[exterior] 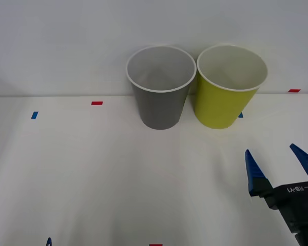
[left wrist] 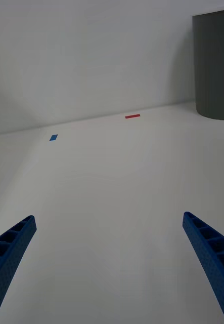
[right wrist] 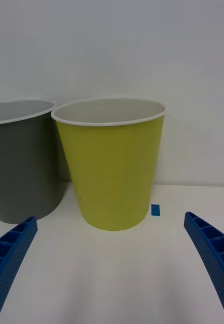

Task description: Put cans in the gray bin and PET bottles in the light green bin.

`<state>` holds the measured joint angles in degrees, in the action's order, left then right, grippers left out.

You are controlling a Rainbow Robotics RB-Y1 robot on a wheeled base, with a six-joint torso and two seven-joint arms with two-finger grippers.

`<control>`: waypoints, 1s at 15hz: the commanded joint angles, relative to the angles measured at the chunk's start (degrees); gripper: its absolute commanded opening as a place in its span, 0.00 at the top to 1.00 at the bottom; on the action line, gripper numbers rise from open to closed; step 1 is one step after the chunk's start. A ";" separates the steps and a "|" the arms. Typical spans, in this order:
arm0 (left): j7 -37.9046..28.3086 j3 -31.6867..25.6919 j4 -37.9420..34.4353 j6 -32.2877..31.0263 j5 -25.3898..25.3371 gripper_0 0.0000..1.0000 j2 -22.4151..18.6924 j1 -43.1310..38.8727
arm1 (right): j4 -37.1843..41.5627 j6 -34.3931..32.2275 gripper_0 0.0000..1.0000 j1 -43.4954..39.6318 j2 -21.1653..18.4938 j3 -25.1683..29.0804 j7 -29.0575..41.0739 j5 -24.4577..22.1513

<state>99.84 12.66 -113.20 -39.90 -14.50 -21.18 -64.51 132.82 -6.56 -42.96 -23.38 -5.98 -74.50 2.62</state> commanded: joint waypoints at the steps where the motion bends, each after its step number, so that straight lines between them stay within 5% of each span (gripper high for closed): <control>1: 0.00 0.00 0.00 0.00 0.00 0.00 0.00 0.00 | -7.32 -10.14 0.00 -1.52 -1.58 0.18 -1.52 -0.16; 5: 0.00 0.00 0.00 0.00 0.00 0.00 0.00 0.00 | -14.70 -20.16 0.00 -3.71 -2.20 -0.88 -9.43 2.92; 11: 0.00 0.00 0.00 0.00 0.00 0.00 0.00 0.00 | -16.54 -25.17 0.00 -11.89 -6.85 -6.06 -8.11 10.83; 15: 0.00 0.00 0.00 0.00 0.00 0.00 0.00 0.00 | -16.63 -25.17 0.00 -14.52 -8.08 -7.65 -3.19 10.57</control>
<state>99.84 12.66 -113.20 -39.90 -14.50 -21.18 -64.51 116.25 -31.77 -56.86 -30.79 -12.79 -80.21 13.43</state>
